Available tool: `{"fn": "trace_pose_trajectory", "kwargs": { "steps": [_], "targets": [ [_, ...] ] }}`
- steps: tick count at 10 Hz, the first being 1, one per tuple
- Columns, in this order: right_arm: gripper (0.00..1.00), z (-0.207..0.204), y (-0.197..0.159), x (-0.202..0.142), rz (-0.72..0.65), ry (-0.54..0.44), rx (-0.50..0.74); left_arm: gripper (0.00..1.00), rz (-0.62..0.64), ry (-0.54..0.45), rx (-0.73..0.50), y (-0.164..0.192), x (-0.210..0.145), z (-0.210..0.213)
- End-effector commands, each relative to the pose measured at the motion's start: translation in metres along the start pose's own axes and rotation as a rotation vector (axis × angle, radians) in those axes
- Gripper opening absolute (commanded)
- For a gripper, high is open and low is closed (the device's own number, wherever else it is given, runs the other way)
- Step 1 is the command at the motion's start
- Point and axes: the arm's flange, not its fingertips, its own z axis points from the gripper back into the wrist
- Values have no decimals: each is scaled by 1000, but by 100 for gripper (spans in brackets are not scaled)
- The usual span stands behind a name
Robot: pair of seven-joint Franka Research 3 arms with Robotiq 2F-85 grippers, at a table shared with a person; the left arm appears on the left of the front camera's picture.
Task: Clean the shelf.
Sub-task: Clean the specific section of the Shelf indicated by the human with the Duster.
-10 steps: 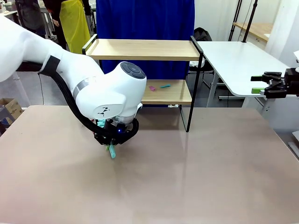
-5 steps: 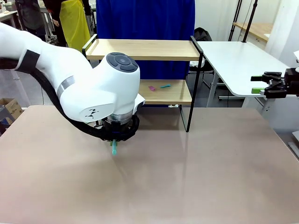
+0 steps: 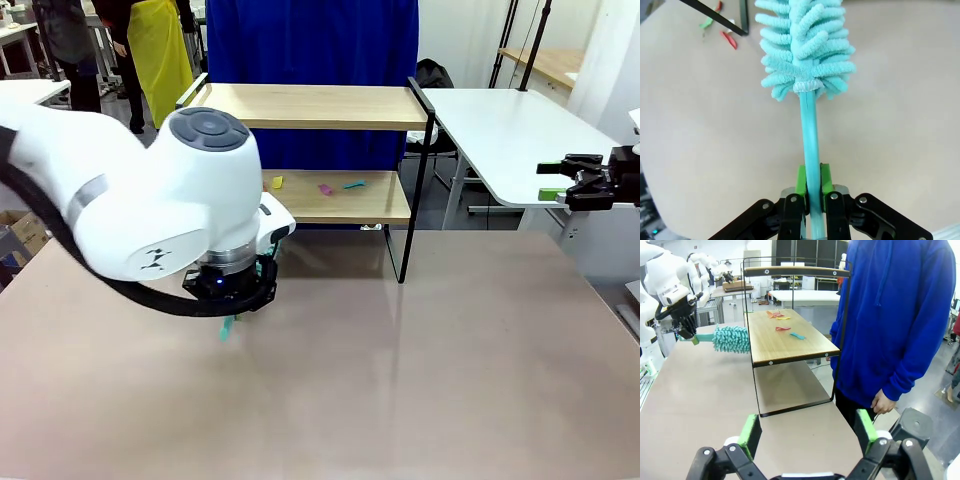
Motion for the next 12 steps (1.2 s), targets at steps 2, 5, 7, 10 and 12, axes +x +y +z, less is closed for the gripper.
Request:
{"fn": "trace_pose_trajectory", "kwargs": {
  "steps": [2,5,7,10,12],
  "targets": [
    [100,-1,1,3,6,0,3,13,-194,53,-52,38,-29,22],
    [100,-1,1,3,6,0,3,13,-365,108,-103,74,-51,42],
    [100,-1,1,3,6,0,3,13,-447,88,-160,103,-55,51],
    [100,-1,1,3,6,0,3,13,-413,101,-107,77,-36,52],
    [100,-1,1,3,6,0,3,13,-443,86,-112,86,-32,56]
  ]
}}
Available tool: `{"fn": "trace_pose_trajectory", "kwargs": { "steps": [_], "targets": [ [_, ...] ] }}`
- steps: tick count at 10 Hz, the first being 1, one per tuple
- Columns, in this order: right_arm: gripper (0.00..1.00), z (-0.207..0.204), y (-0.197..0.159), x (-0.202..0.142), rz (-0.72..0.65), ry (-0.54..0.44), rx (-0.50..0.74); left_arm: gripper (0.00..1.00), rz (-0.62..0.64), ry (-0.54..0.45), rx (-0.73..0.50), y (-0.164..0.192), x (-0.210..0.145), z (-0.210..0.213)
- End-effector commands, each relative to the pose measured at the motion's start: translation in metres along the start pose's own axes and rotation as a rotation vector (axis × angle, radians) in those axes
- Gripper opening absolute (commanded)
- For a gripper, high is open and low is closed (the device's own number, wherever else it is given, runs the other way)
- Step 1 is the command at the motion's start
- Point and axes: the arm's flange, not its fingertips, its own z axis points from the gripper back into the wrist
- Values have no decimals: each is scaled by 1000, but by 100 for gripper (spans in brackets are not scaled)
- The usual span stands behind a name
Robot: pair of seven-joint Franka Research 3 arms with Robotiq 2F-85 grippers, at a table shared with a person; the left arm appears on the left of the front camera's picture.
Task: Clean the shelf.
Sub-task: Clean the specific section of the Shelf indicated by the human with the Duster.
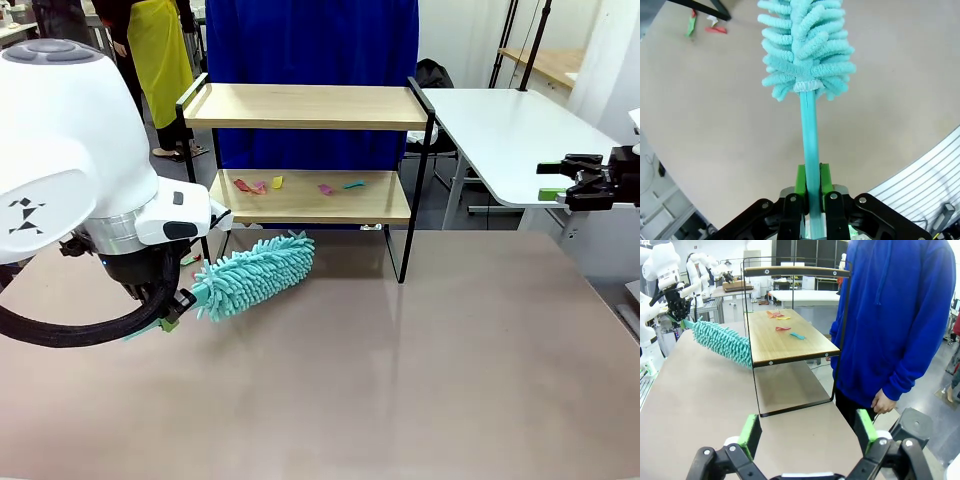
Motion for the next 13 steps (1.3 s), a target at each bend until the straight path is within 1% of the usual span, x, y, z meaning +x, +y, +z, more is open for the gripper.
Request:
{"fn": "trace_pose_trajectory", "kwargs": {
  "steps": [1,3,4,5,6,8,9,11,12,13],
  "targets": [
    [100,-1,1,3,6,0,3,13,-90,6,78,12,-3,24],
    [100,-1,1,3,6,0,3,13,-228,34,26,46,-23,45],
    [100,-1,1,3,6,0,3,13,-293,66,8,65,-29,55],
    [100,-1,1,3,6,0,3,13,-354,91,20,81,-38,68],
    [100,-1,1,3,6,0,3,13,-448,112,35,97,-50,85],
    [100,-1,1,3,6,0,3,13,-542,187,95,121,-71,118],
    [100,-1,1,3,6,0,3,13,-572,220,106,127,-76,131],
    [100,-1,1,3,6,0,3,13,-662,256,61,121,-72,135],
    [100,-1,1,3,6,0,3,13,-668,246,81,117,-70,136],
    [100,-1,1,3,6,0,3,13,-616,273,113,111,-71,126]
  ]
}}
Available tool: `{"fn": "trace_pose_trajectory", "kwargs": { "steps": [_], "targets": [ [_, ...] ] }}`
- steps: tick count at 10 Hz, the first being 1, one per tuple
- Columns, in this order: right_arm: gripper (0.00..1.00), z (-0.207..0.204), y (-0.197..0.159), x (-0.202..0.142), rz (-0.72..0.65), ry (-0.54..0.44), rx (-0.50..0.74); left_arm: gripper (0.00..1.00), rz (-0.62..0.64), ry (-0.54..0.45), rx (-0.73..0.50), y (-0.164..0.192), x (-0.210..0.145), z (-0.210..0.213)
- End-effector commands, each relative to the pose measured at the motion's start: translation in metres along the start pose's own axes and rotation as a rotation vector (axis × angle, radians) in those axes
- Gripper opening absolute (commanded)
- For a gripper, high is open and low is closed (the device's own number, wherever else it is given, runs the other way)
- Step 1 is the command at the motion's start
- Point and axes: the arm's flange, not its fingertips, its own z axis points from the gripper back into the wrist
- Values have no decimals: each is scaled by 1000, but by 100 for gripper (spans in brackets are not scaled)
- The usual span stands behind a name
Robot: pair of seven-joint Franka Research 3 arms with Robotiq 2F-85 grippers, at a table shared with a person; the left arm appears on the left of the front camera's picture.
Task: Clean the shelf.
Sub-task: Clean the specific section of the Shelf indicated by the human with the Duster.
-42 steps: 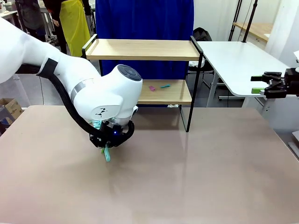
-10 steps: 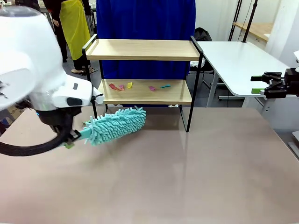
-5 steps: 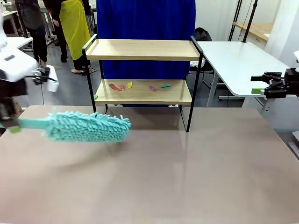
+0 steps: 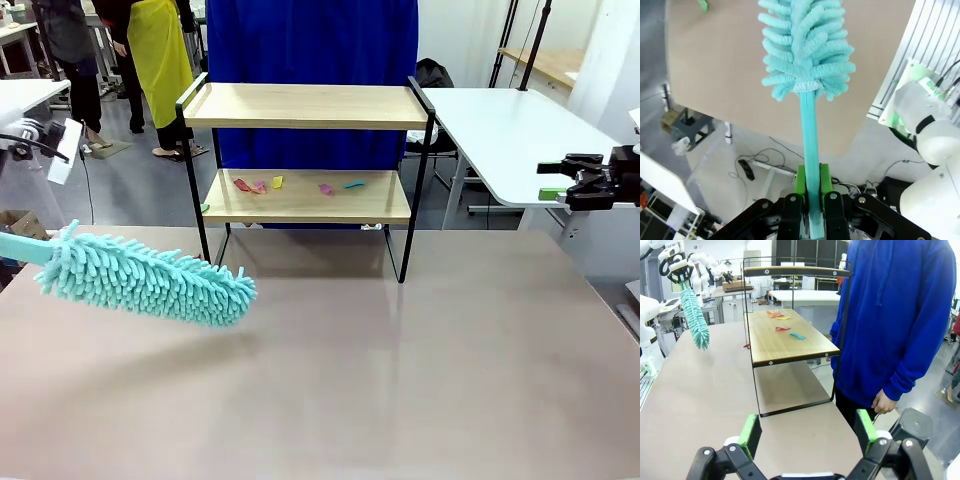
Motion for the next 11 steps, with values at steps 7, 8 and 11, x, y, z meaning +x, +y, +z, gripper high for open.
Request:
{"fn": "trace_pose_trajectory", "kwargs": {
  "steps": [7,8,11],
  "targets": [
    [100,-1,1,3,6,0,3,13,10,-9,-2,2,-6,1],
    [100,-1,1,3,6,0,3,13,10,-9,-2,2,-6,1],
    [100,-1,1,3,6,0,3,13,10,-9,-2,2,-6,1]
  ]
}}
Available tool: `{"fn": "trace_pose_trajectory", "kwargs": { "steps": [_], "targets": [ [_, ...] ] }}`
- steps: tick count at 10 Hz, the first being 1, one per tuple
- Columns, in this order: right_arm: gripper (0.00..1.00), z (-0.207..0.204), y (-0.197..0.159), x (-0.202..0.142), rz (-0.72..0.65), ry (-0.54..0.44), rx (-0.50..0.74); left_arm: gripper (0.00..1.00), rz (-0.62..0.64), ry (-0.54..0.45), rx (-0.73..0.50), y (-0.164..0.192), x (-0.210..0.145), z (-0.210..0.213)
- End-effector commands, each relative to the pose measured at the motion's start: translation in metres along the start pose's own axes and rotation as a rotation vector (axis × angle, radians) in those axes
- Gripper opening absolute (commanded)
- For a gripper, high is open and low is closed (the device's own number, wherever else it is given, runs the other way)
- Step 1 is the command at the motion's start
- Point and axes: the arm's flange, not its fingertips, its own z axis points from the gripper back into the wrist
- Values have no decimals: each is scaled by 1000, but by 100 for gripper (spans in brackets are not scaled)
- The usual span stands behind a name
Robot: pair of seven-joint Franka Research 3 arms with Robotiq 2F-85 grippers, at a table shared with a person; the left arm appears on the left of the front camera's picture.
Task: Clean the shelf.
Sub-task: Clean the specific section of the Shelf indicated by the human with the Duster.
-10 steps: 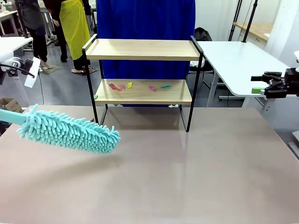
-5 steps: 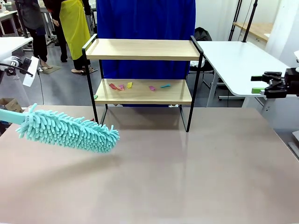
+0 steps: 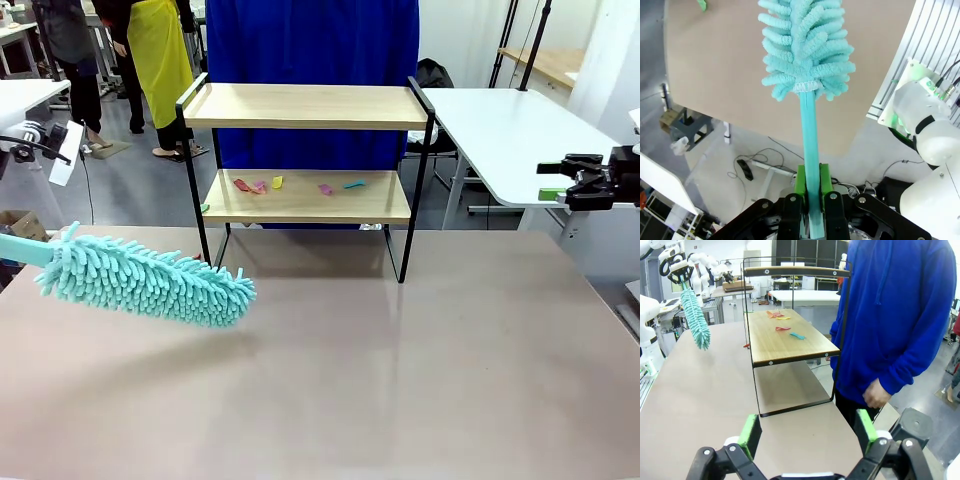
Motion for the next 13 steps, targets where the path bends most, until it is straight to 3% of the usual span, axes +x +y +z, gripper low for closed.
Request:
{"fn": "trace_pose_trajectory", "kwargs": {
  "steps": [1,13],
  "targets": [
    [100,-1,1,3,6,0,3,13,4,-5,3,1,-4,2],
    [100,-1,1,3,6,0,3,13,4,-5,3,1,-4,2]
  ]
}}
